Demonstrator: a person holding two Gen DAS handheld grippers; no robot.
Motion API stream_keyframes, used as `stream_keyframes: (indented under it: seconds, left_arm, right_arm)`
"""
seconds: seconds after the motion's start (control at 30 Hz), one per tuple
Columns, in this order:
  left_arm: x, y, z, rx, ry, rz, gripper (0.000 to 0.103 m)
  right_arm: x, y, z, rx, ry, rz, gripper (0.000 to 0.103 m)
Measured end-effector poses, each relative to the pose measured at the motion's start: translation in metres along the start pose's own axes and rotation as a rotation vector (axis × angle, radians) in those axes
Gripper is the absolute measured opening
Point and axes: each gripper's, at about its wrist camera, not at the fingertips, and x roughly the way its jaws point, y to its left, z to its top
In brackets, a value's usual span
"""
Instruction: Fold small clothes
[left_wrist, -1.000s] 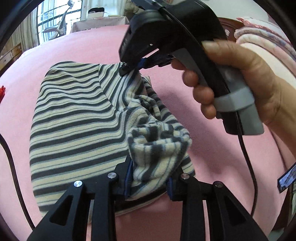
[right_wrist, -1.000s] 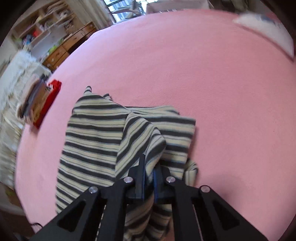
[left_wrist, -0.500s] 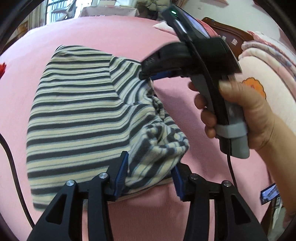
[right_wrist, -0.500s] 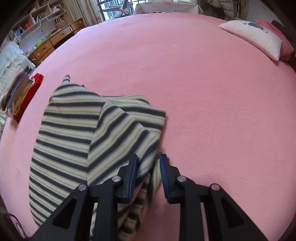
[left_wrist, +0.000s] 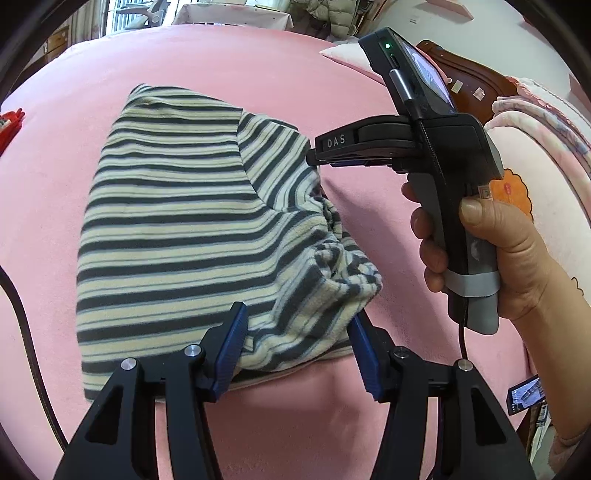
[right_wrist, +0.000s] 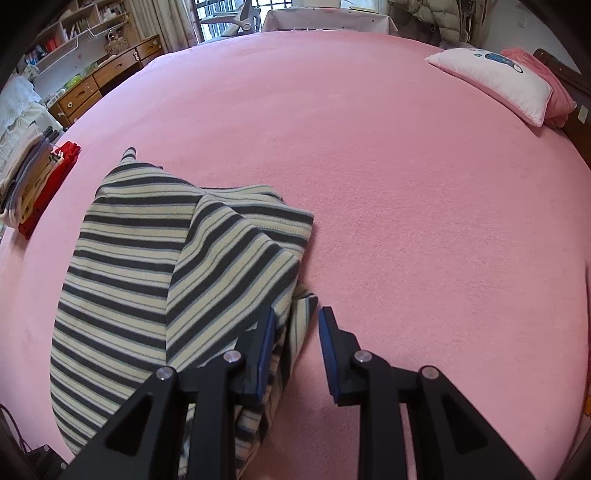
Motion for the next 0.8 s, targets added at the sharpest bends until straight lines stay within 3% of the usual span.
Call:
stream_keyframes:
  seconds: [0.13, 0.63, 0.8]
  left_arm:
    - [0.005, -0.006, -0.003, -0.003, 0.02, -0.029, 0.054]
    - [0.012, -0.015, -0.002, 0.013, 0.042, 0.006, 0.056]
    - [0.004, -0.012, -0.002, 0.003, 0.044, 0.007, 0.065]
  right_arm:
    - [0.001, 0.004, -0.002, -0.011, -0.002, -0.013, 0.024]
    - [0.001, 0.007, -0.002, -0.017, -0.006, -0.042, 0.024]
    - [0.002, 0.009, -0.005, -0.022, -0.002, -0.063, 0.024]
